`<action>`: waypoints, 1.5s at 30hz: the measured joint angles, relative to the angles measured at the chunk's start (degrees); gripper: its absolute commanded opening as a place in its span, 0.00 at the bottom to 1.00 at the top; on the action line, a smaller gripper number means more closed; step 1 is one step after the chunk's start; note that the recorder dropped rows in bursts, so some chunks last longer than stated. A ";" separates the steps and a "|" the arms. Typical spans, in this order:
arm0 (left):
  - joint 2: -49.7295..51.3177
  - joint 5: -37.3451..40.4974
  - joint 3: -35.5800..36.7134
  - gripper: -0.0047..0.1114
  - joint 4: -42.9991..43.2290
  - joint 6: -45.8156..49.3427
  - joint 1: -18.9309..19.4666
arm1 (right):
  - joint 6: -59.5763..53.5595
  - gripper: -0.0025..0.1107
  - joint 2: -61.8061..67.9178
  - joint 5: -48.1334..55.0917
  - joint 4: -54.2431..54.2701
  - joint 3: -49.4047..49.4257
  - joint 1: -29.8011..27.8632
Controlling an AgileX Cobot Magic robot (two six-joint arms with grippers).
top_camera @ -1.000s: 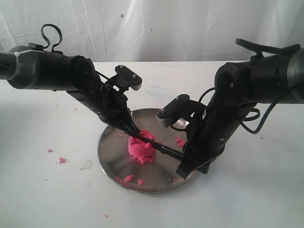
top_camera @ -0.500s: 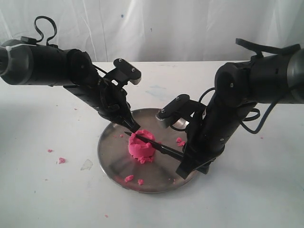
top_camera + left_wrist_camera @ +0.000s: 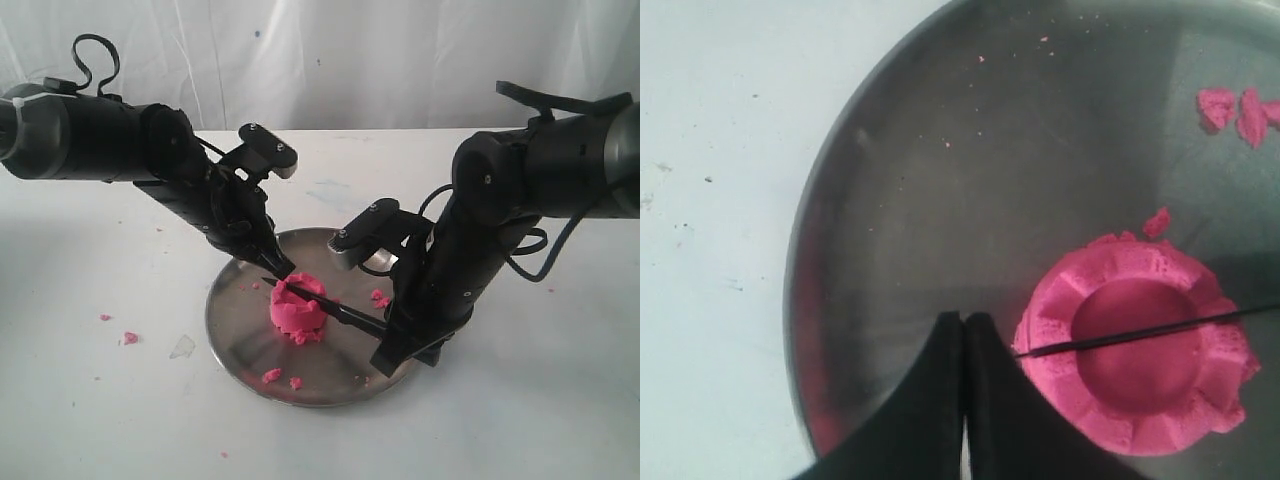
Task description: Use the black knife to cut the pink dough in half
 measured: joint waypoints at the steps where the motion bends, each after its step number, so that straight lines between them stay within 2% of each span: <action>1: 0.00 -0.47 0.57 0.04 0.00 0.00 0.00 | 0.00 0.02 0.00 0.00 0.00 0.00 0.00; 8: 0.00 -5.77 5.06 0.04 0.00 -0.11 0.00 | 0.00 0.02 0.00 0.00 0.00 0.00 0.00; 13: 0.49 -7.56 5.49 0.04 -0.11 -0.11 0.00 | 0.00 0.02 0.00 0.00 0.00 0.00 0.00; 22: 3.46 -9.42 5.49 0.04 -0.11 -0.11 0.00 | 0.00 0.02 0.00 0.00 0.00 0.00 0.00; 35: 1.85 -9.37 5.63 0.04 1.54 -0.11 0.00 | 0.10 0.02 0.00 0.00 0.12 0.00 0.00; 40: -0.46 -10.00 5.63 0.04 1.54 -3.29 0.00 | 0.10 0.02 0.00 0.00 0.12 0.00 0.00; 45: 2.45 -10.13 5.63 0.04 1.54 -4.12 0.00 | 0.10 0.02 0.00 0.00 0.12 0.00 0.00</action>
